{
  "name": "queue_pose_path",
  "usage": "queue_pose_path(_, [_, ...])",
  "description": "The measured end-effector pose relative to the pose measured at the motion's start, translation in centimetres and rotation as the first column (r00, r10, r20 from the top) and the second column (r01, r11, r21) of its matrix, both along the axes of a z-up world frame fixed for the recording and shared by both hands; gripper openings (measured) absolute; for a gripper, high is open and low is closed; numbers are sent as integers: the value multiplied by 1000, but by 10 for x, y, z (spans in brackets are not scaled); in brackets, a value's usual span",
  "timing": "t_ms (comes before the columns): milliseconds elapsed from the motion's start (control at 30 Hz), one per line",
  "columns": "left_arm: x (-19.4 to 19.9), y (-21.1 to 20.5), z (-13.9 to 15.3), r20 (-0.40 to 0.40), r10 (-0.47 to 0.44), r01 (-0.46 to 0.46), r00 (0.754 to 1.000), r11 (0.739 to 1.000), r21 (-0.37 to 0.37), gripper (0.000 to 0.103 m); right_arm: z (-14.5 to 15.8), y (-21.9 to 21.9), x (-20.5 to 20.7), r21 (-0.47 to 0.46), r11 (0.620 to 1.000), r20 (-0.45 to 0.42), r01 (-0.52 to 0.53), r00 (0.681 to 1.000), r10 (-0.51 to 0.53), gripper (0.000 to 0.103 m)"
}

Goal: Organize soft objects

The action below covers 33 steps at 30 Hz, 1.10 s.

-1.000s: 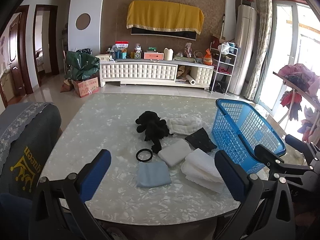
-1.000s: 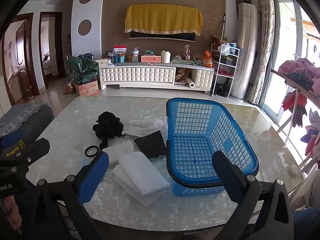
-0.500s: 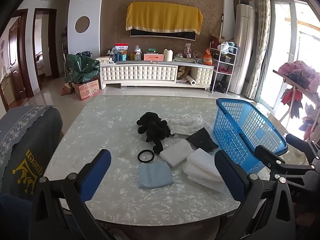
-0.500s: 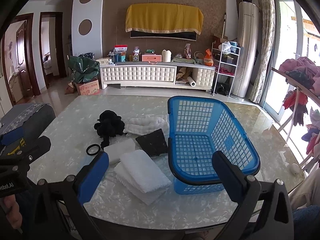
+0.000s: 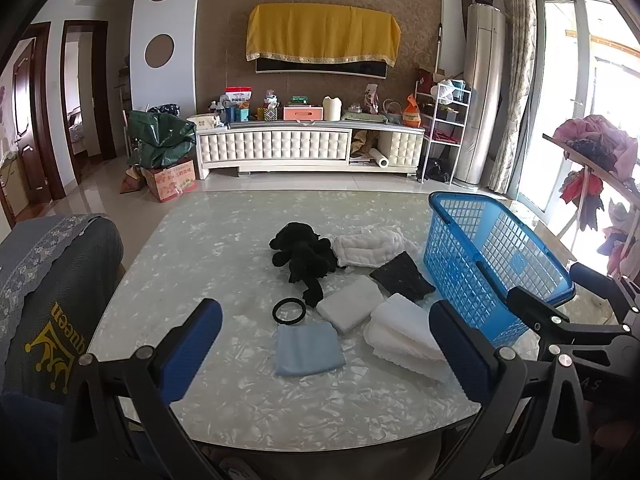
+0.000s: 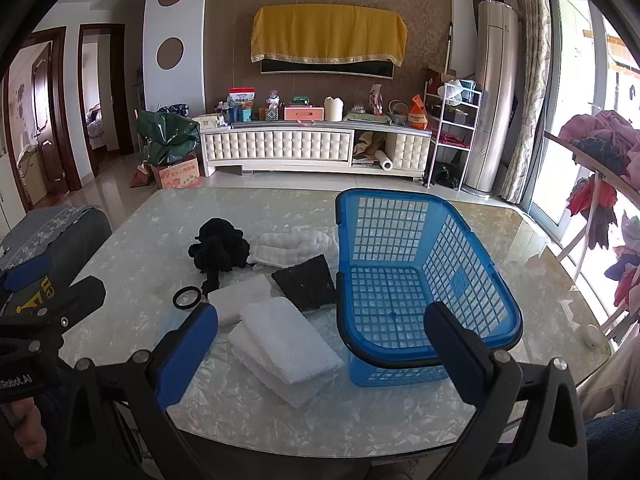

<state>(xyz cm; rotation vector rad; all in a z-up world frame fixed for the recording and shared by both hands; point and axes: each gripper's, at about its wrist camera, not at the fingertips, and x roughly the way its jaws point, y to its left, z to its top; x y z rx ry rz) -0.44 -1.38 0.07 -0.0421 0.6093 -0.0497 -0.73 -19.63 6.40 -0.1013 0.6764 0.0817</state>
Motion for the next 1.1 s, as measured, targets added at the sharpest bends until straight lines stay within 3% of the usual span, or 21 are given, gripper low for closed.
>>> queue_pose_path(800, [-1, 3, 2, -18, 5, -5, 1000, 1000, -2, 103, -1, 0, 1, 7, 1000, -7, -25, 1000, 25, 103])
queue_pose_path(1100, [12, 10, 24, -23, -24, 24, 999, 1000, 2, 103, 17, 0, 14, -4, 998, 0, -67, 998, 67, 103])
